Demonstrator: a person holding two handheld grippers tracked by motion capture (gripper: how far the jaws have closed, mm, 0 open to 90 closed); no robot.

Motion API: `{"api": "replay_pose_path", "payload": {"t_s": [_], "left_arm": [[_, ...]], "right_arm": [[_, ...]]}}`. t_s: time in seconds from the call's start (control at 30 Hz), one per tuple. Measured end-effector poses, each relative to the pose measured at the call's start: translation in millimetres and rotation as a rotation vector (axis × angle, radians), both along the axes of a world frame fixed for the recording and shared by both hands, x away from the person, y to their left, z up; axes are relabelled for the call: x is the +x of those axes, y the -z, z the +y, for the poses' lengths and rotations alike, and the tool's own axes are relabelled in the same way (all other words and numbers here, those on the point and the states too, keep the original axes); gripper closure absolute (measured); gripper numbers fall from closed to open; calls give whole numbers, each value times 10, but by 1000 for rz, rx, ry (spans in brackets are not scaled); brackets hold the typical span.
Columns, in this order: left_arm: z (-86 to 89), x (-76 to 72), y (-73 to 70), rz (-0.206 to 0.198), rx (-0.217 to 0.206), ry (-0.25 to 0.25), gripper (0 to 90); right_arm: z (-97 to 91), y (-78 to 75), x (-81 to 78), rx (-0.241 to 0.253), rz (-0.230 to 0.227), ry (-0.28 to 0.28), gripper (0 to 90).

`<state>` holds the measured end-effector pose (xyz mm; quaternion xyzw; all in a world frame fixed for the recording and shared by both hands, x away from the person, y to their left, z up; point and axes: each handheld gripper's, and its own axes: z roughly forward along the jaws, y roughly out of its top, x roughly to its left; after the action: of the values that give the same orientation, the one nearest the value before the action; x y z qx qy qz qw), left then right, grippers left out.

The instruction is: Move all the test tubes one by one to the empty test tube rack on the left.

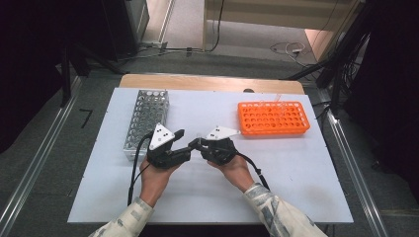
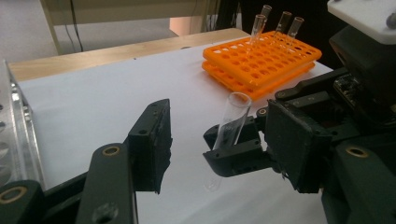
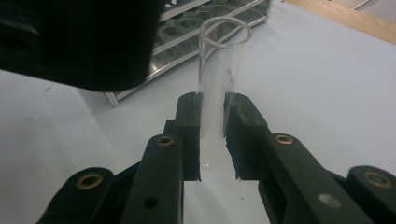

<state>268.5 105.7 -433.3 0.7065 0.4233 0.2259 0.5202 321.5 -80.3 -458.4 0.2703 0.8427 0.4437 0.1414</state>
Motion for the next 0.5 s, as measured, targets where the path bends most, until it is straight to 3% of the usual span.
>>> {"api": "replay_pose_path", "payload": {"t_s": [0.27,0.5], "left_arm": [[-119,61,22,0,25,36,557],[-184,76,53,1,63,36,663]], "right_arm": [[19,4,-13,-7,-3,-14,733],[23,-13,-30,1,-5,-23,733]]}}
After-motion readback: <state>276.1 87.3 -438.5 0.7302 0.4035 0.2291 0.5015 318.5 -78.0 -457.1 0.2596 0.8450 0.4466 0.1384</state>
